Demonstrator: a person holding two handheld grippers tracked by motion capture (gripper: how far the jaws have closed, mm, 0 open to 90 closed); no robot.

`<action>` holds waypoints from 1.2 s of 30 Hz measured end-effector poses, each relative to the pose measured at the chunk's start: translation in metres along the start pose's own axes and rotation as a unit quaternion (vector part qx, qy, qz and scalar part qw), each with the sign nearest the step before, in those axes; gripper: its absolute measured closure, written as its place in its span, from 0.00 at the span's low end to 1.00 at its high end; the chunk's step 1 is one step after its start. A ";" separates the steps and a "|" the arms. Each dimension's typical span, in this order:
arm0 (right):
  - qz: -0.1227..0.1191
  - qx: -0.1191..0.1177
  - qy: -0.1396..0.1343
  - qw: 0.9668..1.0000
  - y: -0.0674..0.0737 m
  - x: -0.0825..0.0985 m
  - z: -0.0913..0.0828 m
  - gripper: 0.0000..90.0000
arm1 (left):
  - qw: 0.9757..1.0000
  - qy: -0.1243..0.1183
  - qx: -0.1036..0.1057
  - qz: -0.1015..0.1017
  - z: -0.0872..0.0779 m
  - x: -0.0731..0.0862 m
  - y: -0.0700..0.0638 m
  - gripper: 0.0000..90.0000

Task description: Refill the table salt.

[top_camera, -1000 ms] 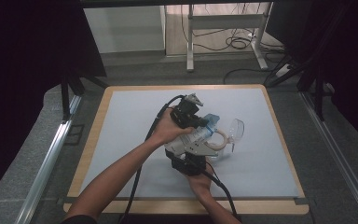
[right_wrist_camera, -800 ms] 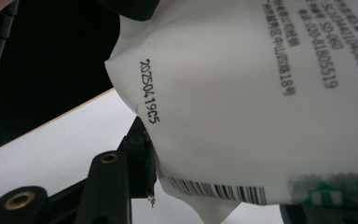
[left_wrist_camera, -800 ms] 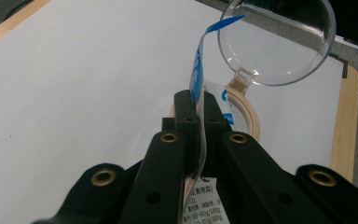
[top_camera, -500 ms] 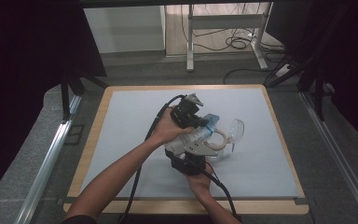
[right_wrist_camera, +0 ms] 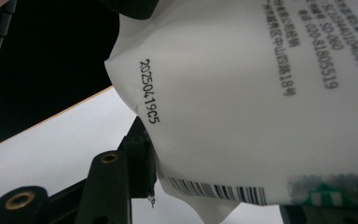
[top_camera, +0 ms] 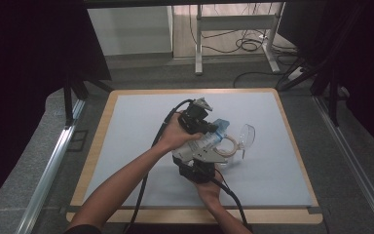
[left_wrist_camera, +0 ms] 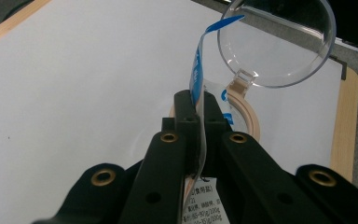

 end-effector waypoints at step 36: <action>0.034 0.006 -0.018 0.999 -0.004 -0.005 0.003 0.59 | 0.999 0.034 -0.007 0.011 0.009 -0.004 0.001 1.00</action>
Point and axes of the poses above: each handheld gripper's, and its own axes: z roughly forward along the jaws, x roughly out of its underside, y roughly to its left, the point moved 10 cm from there along z, roughly forward along the jaws, and after that the axes turned 4 degrees about -z, right-handed, at the moved point
